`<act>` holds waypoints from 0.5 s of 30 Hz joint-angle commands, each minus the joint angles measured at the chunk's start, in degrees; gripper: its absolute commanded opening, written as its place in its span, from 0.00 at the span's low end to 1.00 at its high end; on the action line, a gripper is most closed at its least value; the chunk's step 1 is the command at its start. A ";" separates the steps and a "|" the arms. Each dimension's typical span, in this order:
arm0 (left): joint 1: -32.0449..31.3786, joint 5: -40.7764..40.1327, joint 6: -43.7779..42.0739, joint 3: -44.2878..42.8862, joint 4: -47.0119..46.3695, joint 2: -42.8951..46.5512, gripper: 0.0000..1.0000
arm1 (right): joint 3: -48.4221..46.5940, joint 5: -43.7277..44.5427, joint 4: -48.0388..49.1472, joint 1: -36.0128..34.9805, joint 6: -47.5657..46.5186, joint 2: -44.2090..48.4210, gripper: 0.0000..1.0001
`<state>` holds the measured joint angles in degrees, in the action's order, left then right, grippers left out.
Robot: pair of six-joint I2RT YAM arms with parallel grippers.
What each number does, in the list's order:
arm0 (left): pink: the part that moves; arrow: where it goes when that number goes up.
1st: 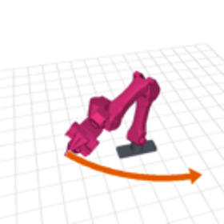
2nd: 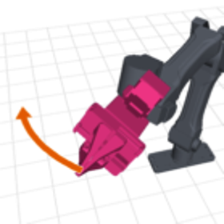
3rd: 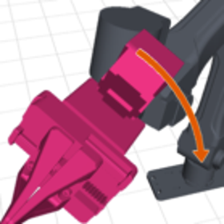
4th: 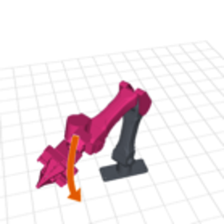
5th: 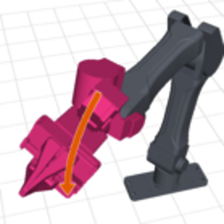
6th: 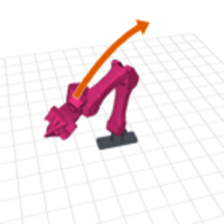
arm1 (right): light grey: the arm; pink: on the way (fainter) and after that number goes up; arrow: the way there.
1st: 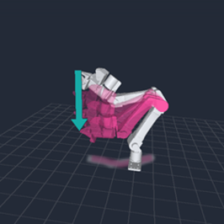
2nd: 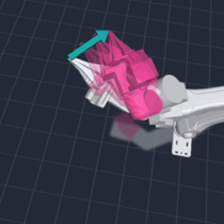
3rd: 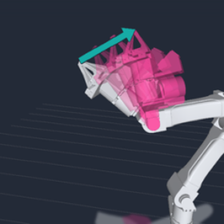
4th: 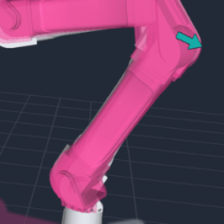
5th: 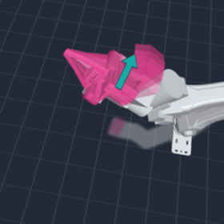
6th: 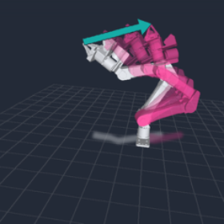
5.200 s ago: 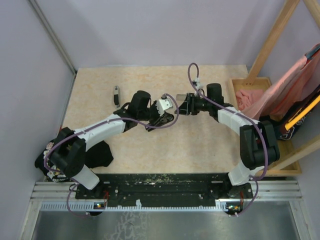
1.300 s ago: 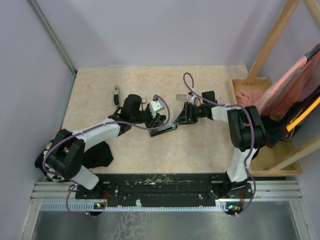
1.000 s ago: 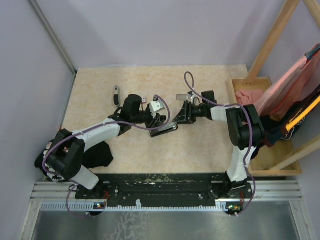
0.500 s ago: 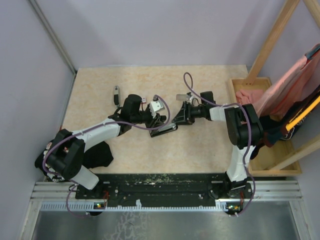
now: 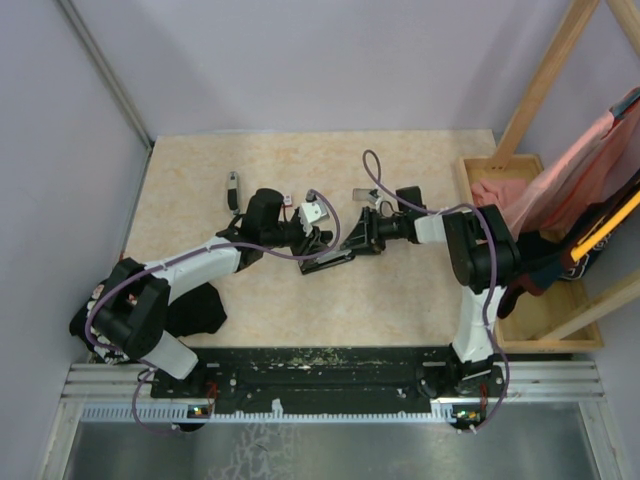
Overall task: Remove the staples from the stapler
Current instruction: Unload the staple at the center of the board.
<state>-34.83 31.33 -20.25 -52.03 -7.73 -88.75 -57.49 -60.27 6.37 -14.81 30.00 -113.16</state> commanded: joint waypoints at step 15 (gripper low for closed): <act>0.29 4.68 0.13 0.88 -6.20 2.71 0.00 | 1.32 -8.37 16.38 -2.50 11.91 -4.04 0.54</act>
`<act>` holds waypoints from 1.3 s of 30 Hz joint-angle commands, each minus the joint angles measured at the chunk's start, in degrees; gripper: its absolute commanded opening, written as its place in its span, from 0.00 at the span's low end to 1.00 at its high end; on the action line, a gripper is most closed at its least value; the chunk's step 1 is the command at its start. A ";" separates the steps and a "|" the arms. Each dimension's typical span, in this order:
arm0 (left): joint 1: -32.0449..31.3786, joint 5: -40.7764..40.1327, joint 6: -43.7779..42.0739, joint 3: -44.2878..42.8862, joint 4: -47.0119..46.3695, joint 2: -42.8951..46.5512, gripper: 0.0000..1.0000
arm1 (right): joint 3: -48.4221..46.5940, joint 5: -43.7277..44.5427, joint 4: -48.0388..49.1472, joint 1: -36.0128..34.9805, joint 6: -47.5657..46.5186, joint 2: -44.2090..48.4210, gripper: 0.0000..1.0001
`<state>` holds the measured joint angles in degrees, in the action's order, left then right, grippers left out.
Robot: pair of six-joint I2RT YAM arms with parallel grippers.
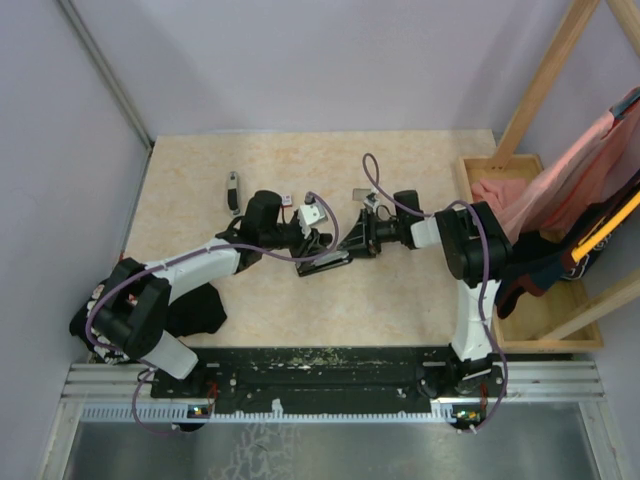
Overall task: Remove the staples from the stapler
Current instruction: Unload the staple at the center of the board.
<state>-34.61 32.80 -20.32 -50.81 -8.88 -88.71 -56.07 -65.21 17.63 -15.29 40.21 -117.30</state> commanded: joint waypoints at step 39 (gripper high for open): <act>0.28 3.86 1.68 0.09 -6.24 3.13 0.00 | 1.45 -5.23 15.16 -6.24 9.65 -0.19 0.25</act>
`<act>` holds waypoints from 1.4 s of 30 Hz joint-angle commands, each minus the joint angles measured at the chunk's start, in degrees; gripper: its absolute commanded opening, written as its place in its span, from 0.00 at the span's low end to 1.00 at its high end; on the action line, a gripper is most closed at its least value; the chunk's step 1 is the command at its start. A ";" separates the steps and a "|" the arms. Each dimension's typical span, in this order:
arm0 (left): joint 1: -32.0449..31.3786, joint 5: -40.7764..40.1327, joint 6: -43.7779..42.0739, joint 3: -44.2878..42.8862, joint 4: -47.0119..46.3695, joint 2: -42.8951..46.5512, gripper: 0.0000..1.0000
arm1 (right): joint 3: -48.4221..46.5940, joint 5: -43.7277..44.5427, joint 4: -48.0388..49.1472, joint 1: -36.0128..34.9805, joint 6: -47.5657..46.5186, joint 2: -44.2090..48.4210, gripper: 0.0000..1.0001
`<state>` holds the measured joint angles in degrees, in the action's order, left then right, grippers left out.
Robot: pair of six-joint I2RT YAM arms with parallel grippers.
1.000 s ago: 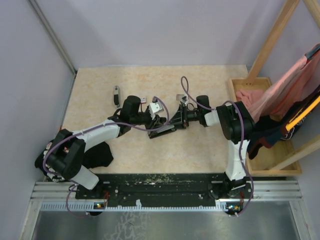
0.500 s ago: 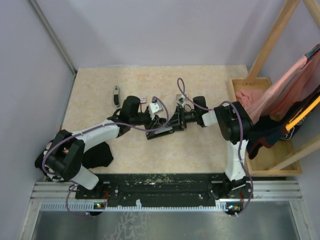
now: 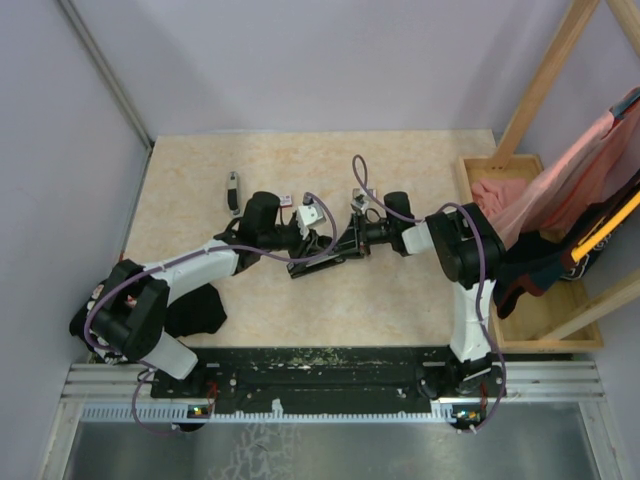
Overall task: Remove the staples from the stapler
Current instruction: Unload the staple at the center of the board.
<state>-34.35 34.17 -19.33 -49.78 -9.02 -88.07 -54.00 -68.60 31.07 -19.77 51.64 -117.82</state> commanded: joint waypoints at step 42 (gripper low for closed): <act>12.98 -8.51 -15.94 13.97 5.37 21.24 0.00 | -3.87 5.14 -17.51 6.54 -17.72 4.81 0.00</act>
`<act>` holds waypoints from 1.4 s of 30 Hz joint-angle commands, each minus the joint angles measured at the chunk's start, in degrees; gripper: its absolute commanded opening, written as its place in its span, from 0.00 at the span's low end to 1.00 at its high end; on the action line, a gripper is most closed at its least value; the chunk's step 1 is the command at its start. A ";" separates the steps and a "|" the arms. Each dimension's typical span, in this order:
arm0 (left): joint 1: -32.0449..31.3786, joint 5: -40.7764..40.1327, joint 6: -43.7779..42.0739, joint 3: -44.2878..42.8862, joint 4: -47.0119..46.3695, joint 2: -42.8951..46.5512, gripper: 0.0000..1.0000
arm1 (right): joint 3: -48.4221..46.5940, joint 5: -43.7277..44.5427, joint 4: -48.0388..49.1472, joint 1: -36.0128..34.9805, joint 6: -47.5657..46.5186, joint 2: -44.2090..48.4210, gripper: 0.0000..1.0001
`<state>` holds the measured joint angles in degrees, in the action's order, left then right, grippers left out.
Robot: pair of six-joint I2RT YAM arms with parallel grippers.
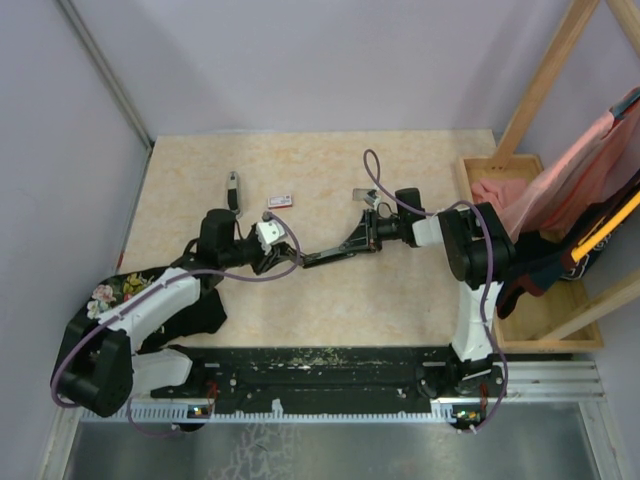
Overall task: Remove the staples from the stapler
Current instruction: Unload the staple at the center of the board.
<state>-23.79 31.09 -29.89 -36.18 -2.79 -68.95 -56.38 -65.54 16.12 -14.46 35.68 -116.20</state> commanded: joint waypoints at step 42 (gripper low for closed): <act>7.21 -5.89 -14.79 4.40 3.40 -6.44 0.61 | -2.25 1.47 -4.87 1.50 -3.25 4.34 0.00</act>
<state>-16.93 25.67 -43.55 -32.42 0.43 -74.78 -57.19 -64.40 11.94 -12.95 33.19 -114.48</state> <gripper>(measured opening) 0.572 0.203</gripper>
